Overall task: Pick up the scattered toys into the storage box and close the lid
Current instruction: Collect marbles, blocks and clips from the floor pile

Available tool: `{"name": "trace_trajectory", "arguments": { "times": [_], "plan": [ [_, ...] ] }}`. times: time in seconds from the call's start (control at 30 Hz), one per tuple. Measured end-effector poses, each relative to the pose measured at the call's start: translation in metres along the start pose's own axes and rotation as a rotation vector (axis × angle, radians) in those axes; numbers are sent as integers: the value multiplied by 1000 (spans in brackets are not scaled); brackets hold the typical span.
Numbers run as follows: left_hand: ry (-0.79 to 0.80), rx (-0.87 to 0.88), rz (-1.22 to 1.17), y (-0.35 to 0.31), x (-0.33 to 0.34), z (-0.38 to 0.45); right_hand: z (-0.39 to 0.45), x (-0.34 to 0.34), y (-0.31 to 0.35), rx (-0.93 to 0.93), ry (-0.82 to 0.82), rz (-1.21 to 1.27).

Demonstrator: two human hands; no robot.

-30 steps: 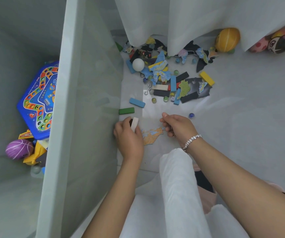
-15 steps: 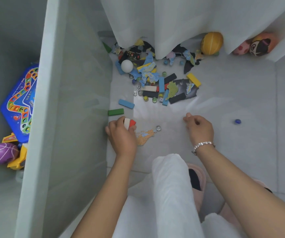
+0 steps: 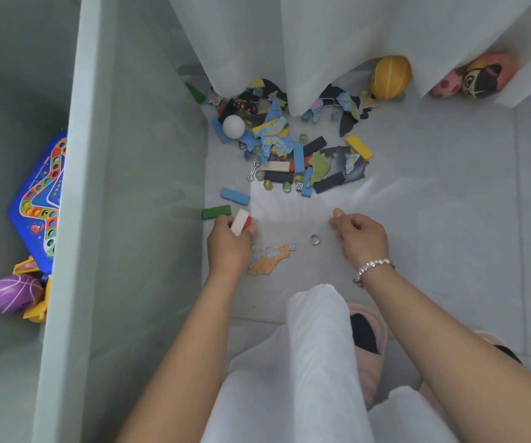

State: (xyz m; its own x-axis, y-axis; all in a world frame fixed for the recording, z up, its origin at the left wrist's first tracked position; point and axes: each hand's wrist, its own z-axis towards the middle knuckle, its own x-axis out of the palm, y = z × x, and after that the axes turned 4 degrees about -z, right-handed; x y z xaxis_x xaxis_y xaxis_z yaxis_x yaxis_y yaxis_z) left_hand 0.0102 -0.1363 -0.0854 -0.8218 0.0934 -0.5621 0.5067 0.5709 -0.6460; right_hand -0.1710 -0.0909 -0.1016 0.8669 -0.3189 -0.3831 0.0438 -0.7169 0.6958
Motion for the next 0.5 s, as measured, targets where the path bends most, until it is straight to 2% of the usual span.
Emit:
{"name": "trace_trajectory", "arguments": {
  "times": [0.17,0.27,0.37,0.43,0.5],
  "plan": [
    [171,8,-243,-9,6,-8,-11,-2,-1,-144,21,-175],
    [109,-9,-342,-4,6,-11,-19,0,-7,-233,124,-323],
    [63,-14,-231,7,2,-12,-21,7,-11,-308,188,-549],
    [47,-2,-203,12,1,-10,-21,12,-10,-349,171,-667],
    [25,9,-214,13,2,-5,-20,15,-9,-353,135,-670]
  ]
}}
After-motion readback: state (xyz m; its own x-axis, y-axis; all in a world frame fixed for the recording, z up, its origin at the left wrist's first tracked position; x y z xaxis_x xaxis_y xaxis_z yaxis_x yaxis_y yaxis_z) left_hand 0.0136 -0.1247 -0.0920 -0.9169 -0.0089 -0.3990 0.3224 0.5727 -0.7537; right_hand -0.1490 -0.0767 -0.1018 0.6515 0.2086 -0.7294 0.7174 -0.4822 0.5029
